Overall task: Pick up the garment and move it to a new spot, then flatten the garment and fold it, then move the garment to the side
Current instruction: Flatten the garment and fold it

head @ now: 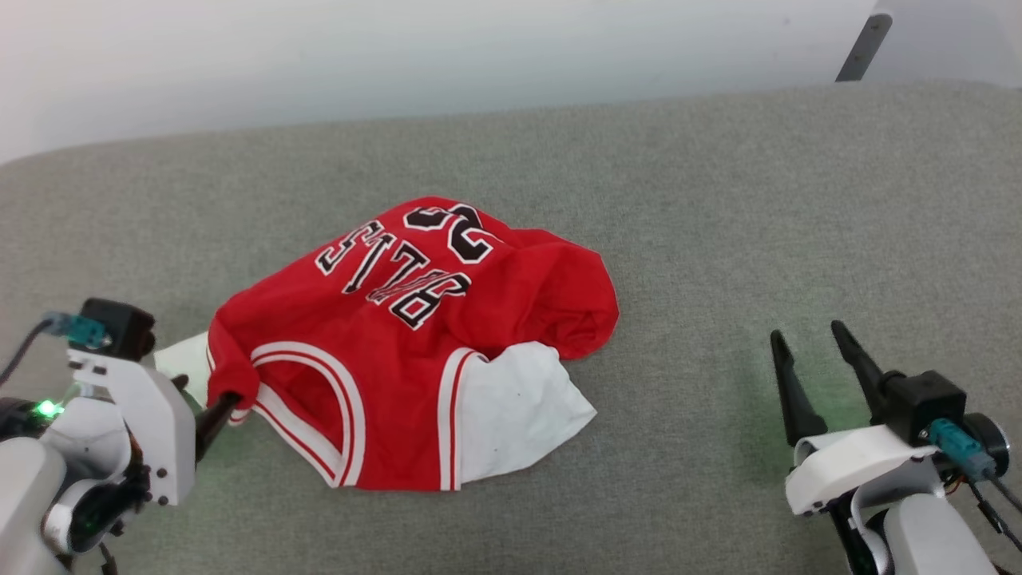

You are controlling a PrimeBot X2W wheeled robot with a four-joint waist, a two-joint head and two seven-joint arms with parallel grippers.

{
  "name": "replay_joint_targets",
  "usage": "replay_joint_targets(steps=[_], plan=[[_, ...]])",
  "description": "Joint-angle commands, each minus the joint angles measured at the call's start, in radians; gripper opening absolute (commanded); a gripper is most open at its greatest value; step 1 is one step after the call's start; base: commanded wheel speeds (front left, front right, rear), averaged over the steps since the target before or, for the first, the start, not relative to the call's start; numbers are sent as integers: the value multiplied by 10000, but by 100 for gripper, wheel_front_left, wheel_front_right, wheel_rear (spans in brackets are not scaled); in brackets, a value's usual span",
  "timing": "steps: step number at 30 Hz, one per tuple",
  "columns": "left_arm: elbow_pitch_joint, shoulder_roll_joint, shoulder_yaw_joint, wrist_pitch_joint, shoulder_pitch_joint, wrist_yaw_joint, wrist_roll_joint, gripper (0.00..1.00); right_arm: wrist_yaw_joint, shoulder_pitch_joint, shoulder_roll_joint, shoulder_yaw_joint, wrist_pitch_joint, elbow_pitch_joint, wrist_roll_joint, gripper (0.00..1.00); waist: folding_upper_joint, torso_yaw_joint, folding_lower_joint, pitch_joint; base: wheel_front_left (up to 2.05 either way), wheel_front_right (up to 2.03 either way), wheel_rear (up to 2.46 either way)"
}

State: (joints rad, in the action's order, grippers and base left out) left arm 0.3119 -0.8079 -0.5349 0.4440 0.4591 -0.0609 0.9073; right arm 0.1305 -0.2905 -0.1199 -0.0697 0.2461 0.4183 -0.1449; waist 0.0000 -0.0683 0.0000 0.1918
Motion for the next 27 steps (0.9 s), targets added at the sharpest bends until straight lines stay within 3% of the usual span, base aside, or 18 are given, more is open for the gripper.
replay_joint_targets(steps=[1,9,19,27], plan=[[-207,-86,113,-185,-200,150,10,100,4,188,1,-97,-41,-60,-39,100,0,74,0,-175,0,0,0],[-1251,-86,649,-1418,-1033,805,30,100,4,579,-123,-812,-307,-339,-264,100,0,482,0,-771,0,0,0],[-1982,378,1333,-3924,-1941,1708,-448,100,4,717,-553,-1949,-983,-794,-715,100,0,1365,0,-1216,0,0,0],[-1824,899,1635,-5634,-2703,2028,-631,100,3,466,-950,-2869,-1992,-987,-1339,100,0,2163,0,-1286,0,0,0]])
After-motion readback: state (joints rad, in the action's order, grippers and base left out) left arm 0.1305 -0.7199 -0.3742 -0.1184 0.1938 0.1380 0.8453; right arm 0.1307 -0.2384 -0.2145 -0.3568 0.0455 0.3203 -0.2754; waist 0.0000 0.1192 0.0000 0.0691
